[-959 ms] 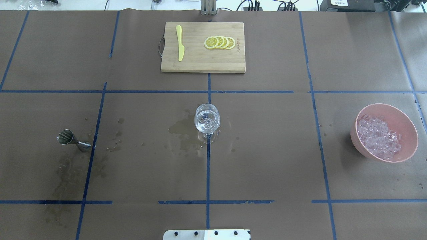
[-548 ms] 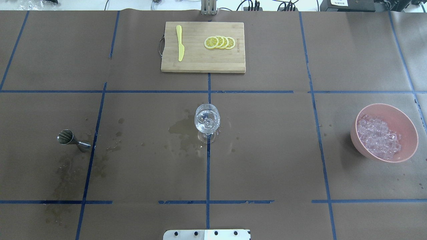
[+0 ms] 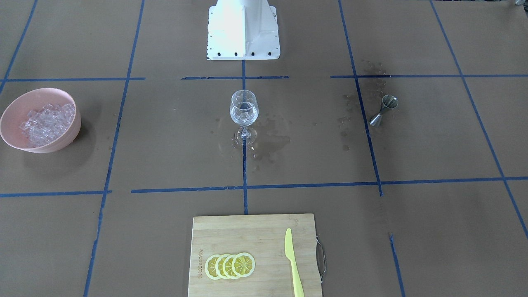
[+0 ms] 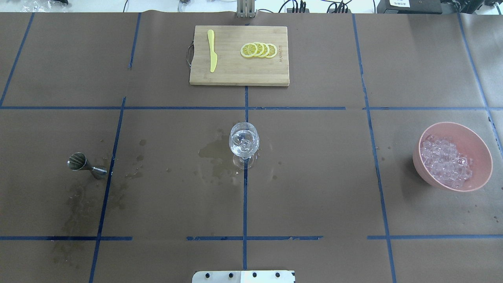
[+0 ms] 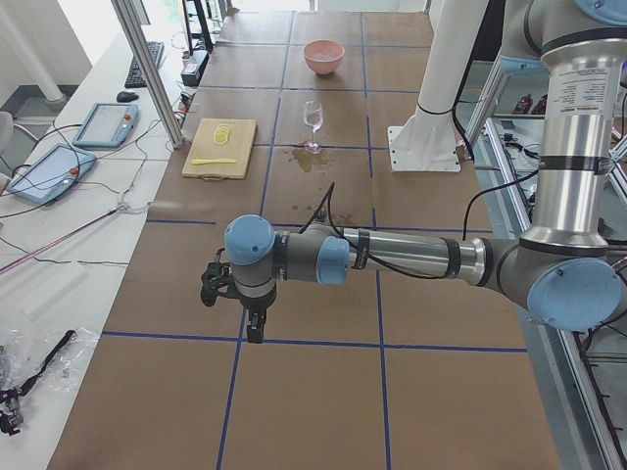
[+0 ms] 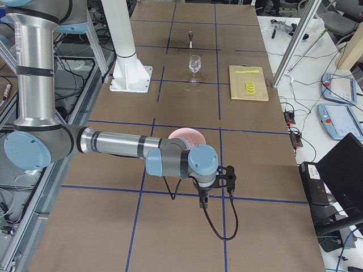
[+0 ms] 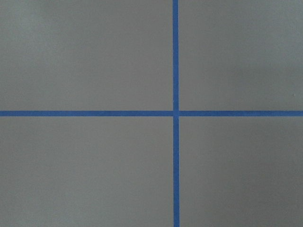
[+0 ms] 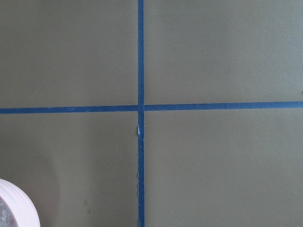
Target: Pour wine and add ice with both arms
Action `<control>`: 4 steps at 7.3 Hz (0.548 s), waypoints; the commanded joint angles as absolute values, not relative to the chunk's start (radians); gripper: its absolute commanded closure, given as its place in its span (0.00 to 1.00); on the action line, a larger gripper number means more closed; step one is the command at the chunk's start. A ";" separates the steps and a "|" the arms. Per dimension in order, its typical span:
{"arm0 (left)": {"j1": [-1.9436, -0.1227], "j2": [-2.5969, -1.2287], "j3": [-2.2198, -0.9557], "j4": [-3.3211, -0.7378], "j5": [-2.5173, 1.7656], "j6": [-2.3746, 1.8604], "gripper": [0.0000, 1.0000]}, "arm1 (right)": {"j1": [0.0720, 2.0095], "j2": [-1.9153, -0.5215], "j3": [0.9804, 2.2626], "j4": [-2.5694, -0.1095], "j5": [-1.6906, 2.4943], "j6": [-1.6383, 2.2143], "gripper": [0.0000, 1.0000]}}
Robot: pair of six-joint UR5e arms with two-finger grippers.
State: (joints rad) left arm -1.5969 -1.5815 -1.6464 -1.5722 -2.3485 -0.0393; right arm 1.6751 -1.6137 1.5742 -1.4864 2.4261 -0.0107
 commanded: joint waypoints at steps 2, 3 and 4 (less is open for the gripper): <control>-1.597 -1.582 -1.646 -1.572 -2.349 -0.038 0.00 | 1.675 -1.612 1.575 -1.486 2.425 -0.011 0.00; -1.597 -1.582 -1.646 -1.572 -2.349 -0.038 0.00 | 1.675 -1.612 1.574 -1.486 2.424 -0.011 0.00; -1.597 -1.582 -1.646 -1.572 -2.349 -0.034 0.00 | 1.675 -1.612 1.575 -1.486 2.425 -0.011 0.00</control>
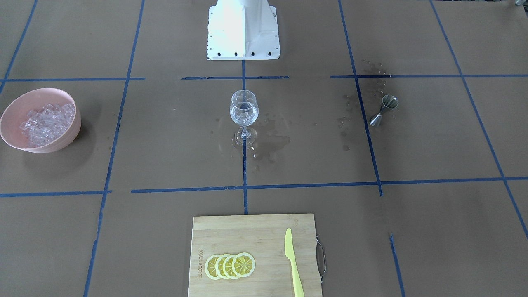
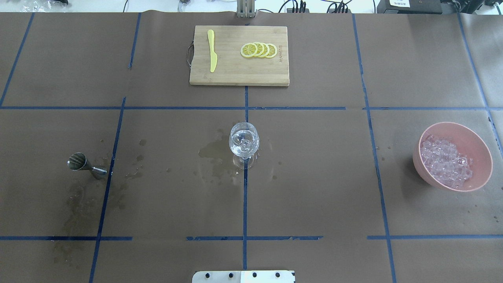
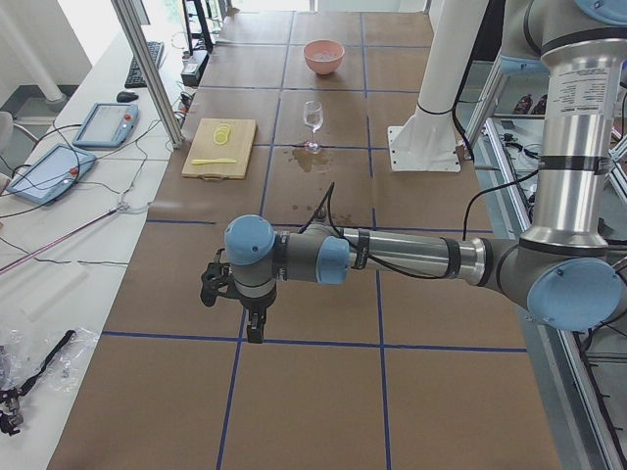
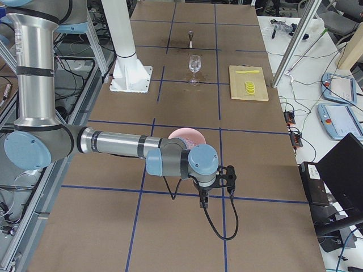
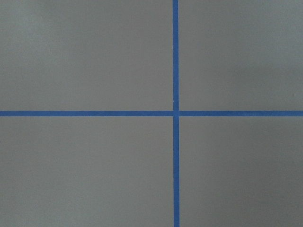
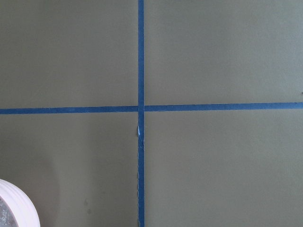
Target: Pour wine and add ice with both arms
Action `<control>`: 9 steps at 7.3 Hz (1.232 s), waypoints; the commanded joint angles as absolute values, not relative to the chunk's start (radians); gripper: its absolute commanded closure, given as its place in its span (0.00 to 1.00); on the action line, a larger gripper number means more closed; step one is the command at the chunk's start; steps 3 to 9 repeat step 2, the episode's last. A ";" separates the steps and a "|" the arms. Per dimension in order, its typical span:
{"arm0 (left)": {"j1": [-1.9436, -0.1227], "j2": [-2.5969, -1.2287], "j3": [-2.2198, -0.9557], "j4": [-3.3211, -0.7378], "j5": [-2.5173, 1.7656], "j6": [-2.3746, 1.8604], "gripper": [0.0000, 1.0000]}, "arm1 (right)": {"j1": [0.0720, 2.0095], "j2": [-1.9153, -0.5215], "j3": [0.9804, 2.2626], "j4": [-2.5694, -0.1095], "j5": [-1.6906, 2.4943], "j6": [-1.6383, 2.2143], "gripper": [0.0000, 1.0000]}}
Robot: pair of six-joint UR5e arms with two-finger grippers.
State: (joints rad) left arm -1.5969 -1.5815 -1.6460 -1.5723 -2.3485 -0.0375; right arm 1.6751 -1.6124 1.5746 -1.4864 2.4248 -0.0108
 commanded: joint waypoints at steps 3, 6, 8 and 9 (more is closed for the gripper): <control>-1.597 -1.582 -1.644 -1.572 -2.349 -0.034 0.00 | 1.675 -1.611 1.575 -1.486 2.425 -0.011 0.00; -1.597 -1.582 -1.644 -1.572 -2.349 -0.034 0.00 | 1.675 -1.611 1.575 -1.486 2.425 -0.011 0.00; -1.597 -1.582 -1.644 -1.572 -2.349 -0.034 0.00 | 1.675 -1.611 1.575 -1.486 2.425 -0.011 0.00; -1.597 -1.582 -1.644 -1.572 -2.349 -0.034 0.00 | 1.675 -1.611 1.575 -1.486 2.425 -0.011 0.00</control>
